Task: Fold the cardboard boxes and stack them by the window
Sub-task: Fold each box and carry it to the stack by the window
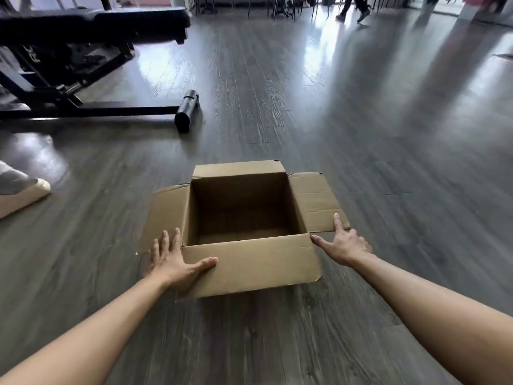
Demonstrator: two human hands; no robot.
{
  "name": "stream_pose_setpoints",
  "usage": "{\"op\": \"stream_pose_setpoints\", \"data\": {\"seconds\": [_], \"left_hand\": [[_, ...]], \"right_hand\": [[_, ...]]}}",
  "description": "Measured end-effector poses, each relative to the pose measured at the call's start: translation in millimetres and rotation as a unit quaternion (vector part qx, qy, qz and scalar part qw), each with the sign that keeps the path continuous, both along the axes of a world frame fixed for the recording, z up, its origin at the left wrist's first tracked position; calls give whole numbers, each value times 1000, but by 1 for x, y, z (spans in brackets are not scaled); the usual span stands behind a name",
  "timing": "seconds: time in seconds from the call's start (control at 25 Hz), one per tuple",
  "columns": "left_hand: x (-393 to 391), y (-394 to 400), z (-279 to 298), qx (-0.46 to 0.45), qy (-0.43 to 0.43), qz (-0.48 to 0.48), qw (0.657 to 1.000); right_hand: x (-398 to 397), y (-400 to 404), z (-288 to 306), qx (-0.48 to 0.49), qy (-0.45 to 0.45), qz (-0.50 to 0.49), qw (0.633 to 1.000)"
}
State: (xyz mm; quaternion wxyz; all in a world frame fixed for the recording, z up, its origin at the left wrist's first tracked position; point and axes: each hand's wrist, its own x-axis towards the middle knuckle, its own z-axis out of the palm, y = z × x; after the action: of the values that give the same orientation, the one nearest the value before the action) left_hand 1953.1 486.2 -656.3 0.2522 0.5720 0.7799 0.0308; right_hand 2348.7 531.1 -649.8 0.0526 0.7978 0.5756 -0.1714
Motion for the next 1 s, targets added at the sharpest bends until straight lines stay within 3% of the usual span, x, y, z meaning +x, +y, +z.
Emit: {"op": "stream_pose_setpoints", "data": {"seconds": [0.24, 0.44, 0.6, 0.84, 1.0], "left_hand": [[-11, 0, -5, 57, 13, 23, 998], [-21, 5, 3, 123, 56, 158, 978], [-24, 13, 18, 215, -3, 246, 945], [-5, 23, 46, 354, -94, 179, 913], [22, 26, 51, 264, -153, 32, 952]], "right_hand": [[-1, 2, 4, 74, 55, -18, 996], [-3, 6, 17, 155, 107, -29, 982], [-4, 10, 24, 208, 142, -23, 968], [-14, 16, 36, 271, 180, -10, 945], [-26, 18, 40, 299, 188, 11, 936]]}}
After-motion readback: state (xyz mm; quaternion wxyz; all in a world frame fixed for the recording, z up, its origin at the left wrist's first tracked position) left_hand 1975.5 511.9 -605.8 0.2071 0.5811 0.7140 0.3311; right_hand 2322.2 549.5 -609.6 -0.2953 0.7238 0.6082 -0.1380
